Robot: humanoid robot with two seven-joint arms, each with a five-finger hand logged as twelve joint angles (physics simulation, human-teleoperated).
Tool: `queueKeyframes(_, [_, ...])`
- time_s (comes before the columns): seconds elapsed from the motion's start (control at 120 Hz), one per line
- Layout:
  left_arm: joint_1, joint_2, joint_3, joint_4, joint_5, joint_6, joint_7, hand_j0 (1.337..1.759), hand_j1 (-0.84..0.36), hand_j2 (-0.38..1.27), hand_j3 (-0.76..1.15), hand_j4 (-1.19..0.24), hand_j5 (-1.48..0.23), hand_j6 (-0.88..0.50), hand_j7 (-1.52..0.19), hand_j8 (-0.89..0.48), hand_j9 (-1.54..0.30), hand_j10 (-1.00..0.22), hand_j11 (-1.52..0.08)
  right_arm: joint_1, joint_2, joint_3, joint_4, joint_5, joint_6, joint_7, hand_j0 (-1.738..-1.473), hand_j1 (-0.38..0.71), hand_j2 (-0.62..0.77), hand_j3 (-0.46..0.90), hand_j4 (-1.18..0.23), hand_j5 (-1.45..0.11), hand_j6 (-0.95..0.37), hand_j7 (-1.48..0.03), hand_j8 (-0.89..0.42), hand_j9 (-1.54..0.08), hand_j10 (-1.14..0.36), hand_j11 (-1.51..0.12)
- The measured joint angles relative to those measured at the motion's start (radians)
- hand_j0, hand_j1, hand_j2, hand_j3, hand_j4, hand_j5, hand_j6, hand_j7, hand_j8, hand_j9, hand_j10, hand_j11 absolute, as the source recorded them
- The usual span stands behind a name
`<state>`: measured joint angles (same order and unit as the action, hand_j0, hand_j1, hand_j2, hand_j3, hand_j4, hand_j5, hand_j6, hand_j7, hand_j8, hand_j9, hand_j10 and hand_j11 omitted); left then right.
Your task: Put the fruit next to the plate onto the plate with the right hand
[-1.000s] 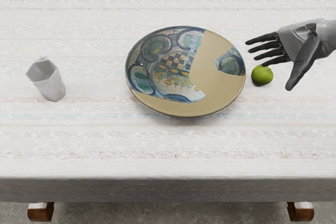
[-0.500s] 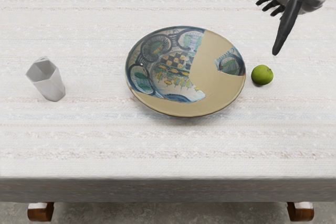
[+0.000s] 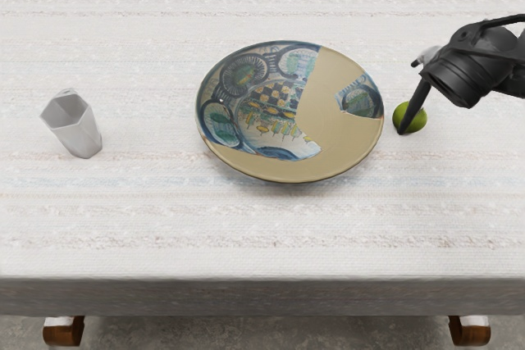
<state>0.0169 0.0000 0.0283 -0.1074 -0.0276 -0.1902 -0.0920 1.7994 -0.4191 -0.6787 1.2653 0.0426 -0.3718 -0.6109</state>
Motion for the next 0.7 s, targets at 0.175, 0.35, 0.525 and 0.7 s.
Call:
queueKeyframes(0.175, [0.000,0.000,0.000,0.000,0.000,0.000,0.000,1.658,0.35,0.00,0.00,0.00,0.00,0.00,0.00,0.00,0.00,0.00,0.00,-0.060,0.052,0.011,-0.035,-0.047,-0.020,0.000,-1.658,-0.23,-0.02,0.00,-0.10,-0.13,-0.10,-0.13,-0.10,-0.13,-0.10,-0.13])
queueKeyframes(0.35, [0.000,0.000,0.000,0.000,0.000,0.000,0.000,1.658,0.35,0.00,0.00,0.00,0.00,0.00,0.00,0.00,0.00,0.00,0.00,-0.076,0.061,-0.014,-0.060,-0.060,-0.054,0.000,-1.658,-0.22,-0.02,0.00,-0.11,-0.14,-0.11,-0.14,-0.11,-0.14,-0.11,-0.14])
queueKeyframes(0.525, [0.000,0.000,0.000,0.000,0.000,0.000,0.000,1.658,0.35,0.00,0.00,0.00,0.00,0.00,0.00,0.00,0.00,0.00,0.00,-0.157,0.073,-0.015,-0.182,-0.103,-0.069,0.000,-1.658,-0.20,-0.02,0.00,-0.12,-0.16,-0.12,-0.16,-0.12,-0.16,-0.12,-0.16])
queueKeyframes(0.7, [0.000,0.000,0.000,0.000,0.000,0.000,0.000,1.658,0.35,0.00,0.00,0.00,0.00,0.00,0.00,0.00,0.00,0.00,0.00,-0.249,0.107,0.035,-0.276,-0.139,-0.071,0.000,-1.658,-0.14,-0.03,0.00,-0.17,-0.22,-0.17,-0.22,-0.17,-0.22,-0.17,-0.22])
